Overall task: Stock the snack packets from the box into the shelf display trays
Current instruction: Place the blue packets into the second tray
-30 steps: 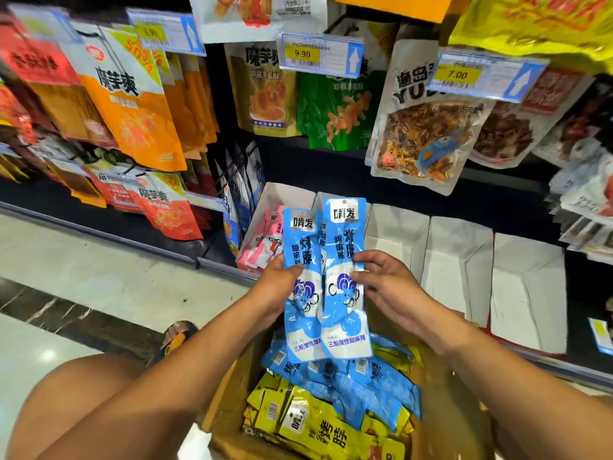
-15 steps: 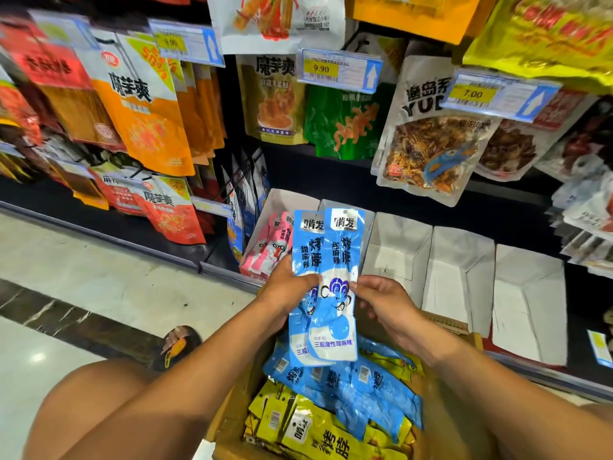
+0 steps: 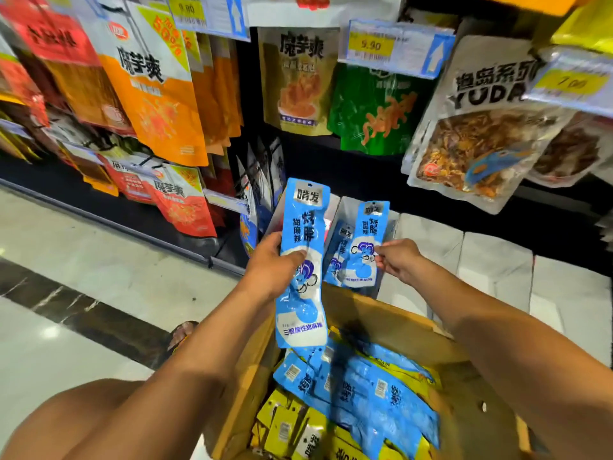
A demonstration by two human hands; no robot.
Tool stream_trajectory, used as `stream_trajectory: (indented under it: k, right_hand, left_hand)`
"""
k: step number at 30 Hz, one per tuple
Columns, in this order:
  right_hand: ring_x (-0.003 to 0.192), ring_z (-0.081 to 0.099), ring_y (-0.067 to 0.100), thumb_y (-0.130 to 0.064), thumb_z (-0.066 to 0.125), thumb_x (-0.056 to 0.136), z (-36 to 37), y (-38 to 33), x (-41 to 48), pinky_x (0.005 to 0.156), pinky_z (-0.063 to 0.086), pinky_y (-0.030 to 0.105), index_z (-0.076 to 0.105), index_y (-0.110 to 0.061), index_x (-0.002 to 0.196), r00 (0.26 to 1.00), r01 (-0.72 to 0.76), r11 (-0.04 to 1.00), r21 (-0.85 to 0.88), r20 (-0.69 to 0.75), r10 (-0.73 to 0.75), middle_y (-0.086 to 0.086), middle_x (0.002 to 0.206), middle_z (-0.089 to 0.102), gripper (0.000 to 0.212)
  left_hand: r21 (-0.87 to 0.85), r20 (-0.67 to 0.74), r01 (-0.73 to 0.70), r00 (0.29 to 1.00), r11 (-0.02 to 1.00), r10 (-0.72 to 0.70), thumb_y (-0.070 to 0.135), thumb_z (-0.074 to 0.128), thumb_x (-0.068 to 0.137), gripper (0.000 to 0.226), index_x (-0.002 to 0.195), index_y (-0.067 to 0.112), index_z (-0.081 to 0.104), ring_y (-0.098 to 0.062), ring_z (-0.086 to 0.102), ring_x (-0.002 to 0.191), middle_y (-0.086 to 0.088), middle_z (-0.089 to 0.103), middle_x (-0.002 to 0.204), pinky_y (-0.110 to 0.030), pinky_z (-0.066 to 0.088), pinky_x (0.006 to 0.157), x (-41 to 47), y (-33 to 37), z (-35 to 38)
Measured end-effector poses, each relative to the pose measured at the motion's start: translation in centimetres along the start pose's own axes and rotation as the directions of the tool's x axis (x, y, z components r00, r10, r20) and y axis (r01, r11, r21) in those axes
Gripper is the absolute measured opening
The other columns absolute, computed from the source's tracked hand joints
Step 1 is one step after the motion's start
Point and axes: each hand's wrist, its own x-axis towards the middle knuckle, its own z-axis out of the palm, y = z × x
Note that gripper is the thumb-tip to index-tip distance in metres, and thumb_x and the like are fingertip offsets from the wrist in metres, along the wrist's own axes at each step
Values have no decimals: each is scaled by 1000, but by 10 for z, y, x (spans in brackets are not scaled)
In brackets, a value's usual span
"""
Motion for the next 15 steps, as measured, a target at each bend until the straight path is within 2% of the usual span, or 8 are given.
stream_trajectory:
  k: [3, 6, 10, 11, 13, 15]
  right_hand:
    - [56, 60, 16, -7, 64, 96, 24, 6, 34, 34, 42, 16, 61, 4, 114, 999, -32, 999, -40, -12, 31, 17, 83, 67, 21]
    - [63, 63, 20, -5, 65, 95, 47, 17, 64, 34, 43, 19, 57, 1, 119, 998, -66, 997, -49, -13, 65, 21, 90, 67, 25]
    - [62, 61, 18, -3, 62, 97, 72, 35, 94, 59, 58, 29, 53, -3, 122, 993, -117, 993, -34, 10, 117, 14, 79, 63, 27]
    - [62, 61, 18, -2, 61, 97, 77, 41, 100, 61, 58, 30, 52, -3, 121, 991, -130, 991, -34, 11, 130, 15, 79, 62, 25]
    - [64, 63, 20, -1, 60, 98, 86, 48, 106, 51, 58, 28, 52, -3, 113, 989, -147, 989, -12, 18, 147, 17, 86, 63, 17]
    - [63, 64, 21, -2, 62, 96, 93, 55, 111, 48, 58, 28, 53, -4, 94, 989, -145, 988, -44, -2, 145, 17, 86, 63, 9]
  left_hand:
    - [-35, -5, -8, 1000, 999, 8, 5, 63, 99, 22, 117, 16, 68, -26, 77, 90, -3, 79, 106, -44, 63, 81, 1, 6, -10]
    - [-47, -26, -8, 1000, 999, 6, 5, 64, 99, 22, 116, 17, 69, -29, 77, 93, -3, 79, 105, -48, 62, 85, 5, 5, -18]
    - [-46, -41, 2, 999, 999, -4, 3, 64, 98, 21, 112, 17, 69, -28, 77, 90, -4, 79, 102, -46, 62, 82, 11, 1, -27]
    - [-40, -49, 3, 999, 999, -5, 1, 64, 97, 21, 110, 17, 69, -28, 77, 89, -4, 79, 102, -45, 62, 82, 12, 1, -29]
    - [-28, -60, 7, 998, 1000, -9, -1, 65, 96, 23, 106, 19, 68, -27, 76, 89, -4, 79, 102, -45, 62, 82, 15, 0, -31]
    - [-21, -65, 21, 998, 1000, -22, -1, 65, 96, 23, 104, 21, 68, -27, 76, 90, -3, 79, 103, -43, 62, 81, 17, 1, -33]
